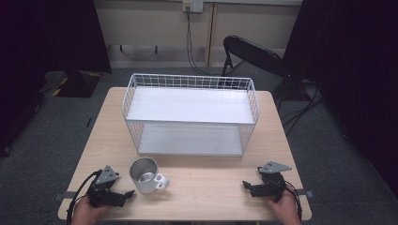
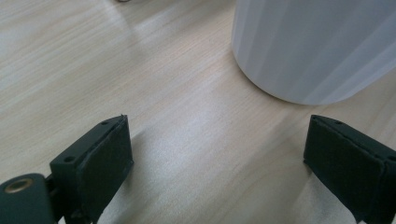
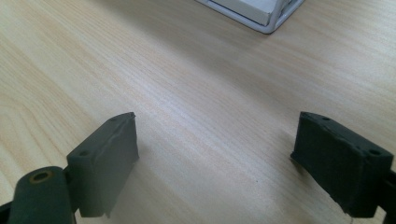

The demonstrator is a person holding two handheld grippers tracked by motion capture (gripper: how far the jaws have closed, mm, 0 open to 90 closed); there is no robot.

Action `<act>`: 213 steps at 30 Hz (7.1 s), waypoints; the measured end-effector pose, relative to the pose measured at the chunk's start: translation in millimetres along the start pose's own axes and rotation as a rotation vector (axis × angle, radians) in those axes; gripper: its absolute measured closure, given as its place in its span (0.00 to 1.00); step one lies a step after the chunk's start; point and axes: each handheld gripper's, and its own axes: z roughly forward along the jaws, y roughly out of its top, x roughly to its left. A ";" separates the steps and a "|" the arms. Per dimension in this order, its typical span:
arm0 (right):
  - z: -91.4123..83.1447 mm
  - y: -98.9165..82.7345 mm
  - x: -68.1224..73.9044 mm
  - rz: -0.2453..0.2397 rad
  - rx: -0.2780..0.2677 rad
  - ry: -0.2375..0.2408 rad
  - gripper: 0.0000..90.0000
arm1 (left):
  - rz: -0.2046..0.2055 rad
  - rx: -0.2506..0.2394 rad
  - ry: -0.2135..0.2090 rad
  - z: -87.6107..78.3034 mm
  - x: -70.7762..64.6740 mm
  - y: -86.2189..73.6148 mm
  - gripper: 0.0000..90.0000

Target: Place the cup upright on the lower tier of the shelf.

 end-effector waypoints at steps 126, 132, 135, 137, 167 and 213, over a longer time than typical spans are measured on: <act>-0.3 -0.2 0.1 0.006 0.001 -0.008 0.14 | -0.104 -0.132 0.068 19.3 -43.3 165.0 0.91; -0.3 -0.2 0.1 0.006 0.001 -0.008 0.14 | -0.103 -0.132 0.081 24.2 -44.8 172.0 0.91; -0.3 -0.2 0.1 0.006 0.000 -0.007 0.14 | -0.107 -0.136 0.083 25.8 -45.7 174.3 0.91; -0.3 -0.2 0.1 0.006 0.001 -0.008 0.14 | -0.105 -0.131 0.087 28.1 -46.5 176.8 0.91; -0.3 -0.2 0.1 0.006 0.001 -0.008 0.14 | -0.152 -0.162 0.176 45.7 -44.8 189.5 0.91; -0.2 -0.2 0.1 0.006 0.000 -0.007 0.14 | -0.220 -0.171 0.270 62.8 -39.1 195.0 0.90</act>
